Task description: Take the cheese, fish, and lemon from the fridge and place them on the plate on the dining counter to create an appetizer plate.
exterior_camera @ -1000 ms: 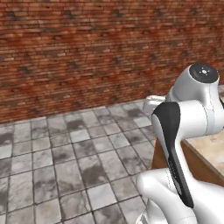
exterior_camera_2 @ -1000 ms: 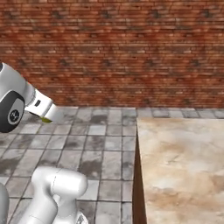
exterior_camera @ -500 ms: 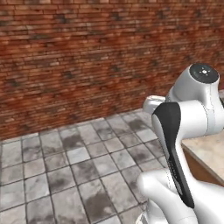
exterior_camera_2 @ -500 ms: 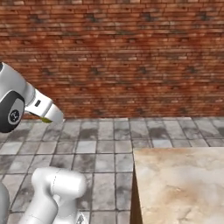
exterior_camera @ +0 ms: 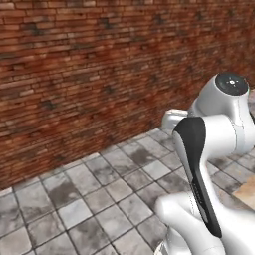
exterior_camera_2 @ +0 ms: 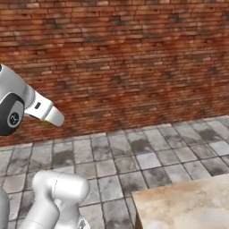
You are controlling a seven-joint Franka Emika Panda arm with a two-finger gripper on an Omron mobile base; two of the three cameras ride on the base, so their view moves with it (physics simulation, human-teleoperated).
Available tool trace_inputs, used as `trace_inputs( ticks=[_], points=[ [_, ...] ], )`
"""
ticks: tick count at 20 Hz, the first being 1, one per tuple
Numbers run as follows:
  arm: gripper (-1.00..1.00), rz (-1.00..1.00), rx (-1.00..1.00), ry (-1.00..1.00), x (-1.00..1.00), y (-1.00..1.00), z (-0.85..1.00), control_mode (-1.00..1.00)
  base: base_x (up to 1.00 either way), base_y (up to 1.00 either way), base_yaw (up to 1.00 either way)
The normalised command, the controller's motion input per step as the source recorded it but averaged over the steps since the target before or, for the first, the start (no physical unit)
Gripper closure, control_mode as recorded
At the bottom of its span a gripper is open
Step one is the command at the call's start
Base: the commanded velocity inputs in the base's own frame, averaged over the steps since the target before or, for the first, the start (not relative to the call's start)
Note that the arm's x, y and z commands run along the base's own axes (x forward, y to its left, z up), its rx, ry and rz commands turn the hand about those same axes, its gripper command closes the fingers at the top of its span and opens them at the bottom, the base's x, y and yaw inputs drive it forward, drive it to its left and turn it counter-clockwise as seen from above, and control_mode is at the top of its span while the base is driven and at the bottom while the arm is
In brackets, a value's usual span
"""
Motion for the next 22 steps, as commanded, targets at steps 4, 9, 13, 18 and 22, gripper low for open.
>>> trace_inputs(
  ticks=[4,9,13,18,22],
  points=[
    [1.0,0.0,0.0,0.0,0.0,0.0,0.0,1.0,0.92,0.13,-0.53],
    [1.0,0.0,0.0,0.0,0.0,0.0,0.0,1.0,0.64,0.15,-0.64],
    [1.0,0.0,0.0,0.0,0.0,0.0,0.0,1.0,0.37,0.16,-0.75],
    [1.0,0.0,0.0,0.0,0.0,0.0,0.0,1.0,0.23,0.17,-0.79],
    [1.0,0.0,0.0,0.0,0.0,0.0,0.0,1.0,0.22,0.27,-0.8]
  ],
)
